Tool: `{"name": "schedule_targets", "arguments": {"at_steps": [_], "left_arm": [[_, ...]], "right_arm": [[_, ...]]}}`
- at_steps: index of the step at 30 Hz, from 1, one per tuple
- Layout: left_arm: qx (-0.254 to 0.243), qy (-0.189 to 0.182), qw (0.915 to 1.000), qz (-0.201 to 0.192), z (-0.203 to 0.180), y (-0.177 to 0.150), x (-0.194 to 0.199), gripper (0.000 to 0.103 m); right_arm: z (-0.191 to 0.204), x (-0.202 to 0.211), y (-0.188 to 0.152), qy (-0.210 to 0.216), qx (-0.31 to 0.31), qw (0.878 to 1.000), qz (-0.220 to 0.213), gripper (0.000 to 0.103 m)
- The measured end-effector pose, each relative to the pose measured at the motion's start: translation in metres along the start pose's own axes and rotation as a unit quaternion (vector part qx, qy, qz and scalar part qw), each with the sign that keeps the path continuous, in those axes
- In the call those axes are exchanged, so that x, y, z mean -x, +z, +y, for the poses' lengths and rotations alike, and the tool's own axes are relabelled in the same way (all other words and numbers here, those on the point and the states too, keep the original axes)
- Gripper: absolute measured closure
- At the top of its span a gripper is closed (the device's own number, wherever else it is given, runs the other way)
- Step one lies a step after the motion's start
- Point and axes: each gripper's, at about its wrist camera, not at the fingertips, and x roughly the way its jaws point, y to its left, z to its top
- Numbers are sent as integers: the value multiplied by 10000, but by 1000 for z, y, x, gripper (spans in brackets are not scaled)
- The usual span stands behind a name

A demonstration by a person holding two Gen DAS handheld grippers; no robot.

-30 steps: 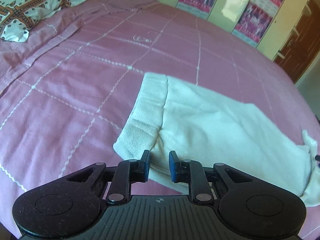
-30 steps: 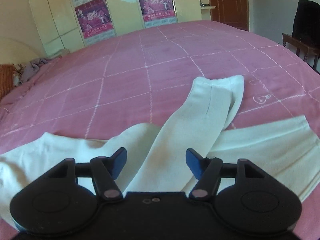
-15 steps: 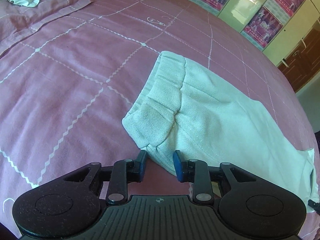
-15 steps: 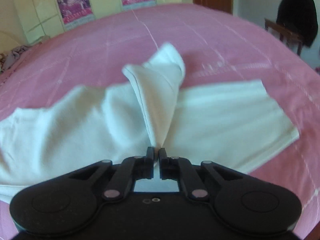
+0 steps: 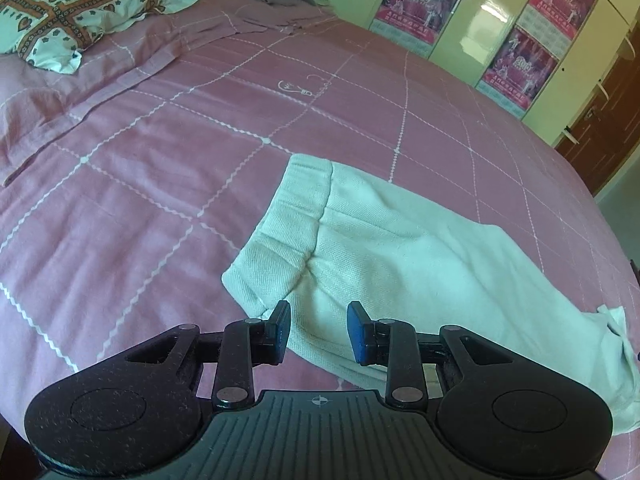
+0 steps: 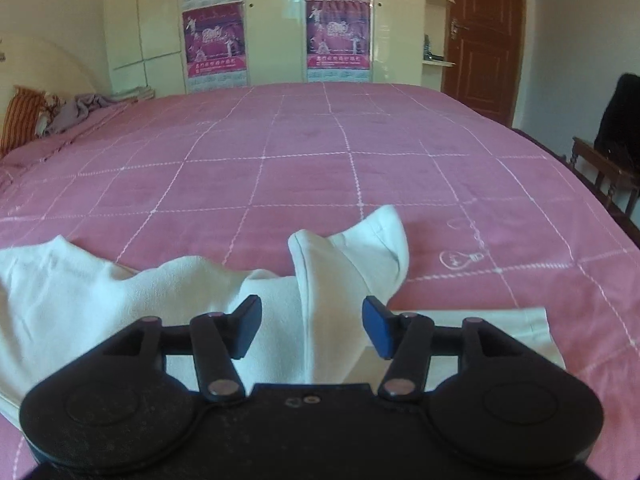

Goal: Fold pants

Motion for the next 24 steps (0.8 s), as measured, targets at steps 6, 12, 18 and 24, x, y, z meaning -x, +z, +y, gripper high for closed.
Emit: {"name": "schedule_targets", "arguments": {"at_steps": [6,12,18,24], "left_arm": [[530,55,9986,-61,18,-4,-12,73],[99,422,9980,465,7,-6,-47,67],[30,297,9982,517,12,-6,-48,66],[1,183,9981,586,15,-4,-50,65]], "right_arm": [[9,-6,-6,-91,335,9994,82,47],[0,-15,-9,-82,177,9997,125,48],[4,-33,-5,-402,466,9962,617,71],[-60,31,-37,-104,-1303,9909,320,99]]}}
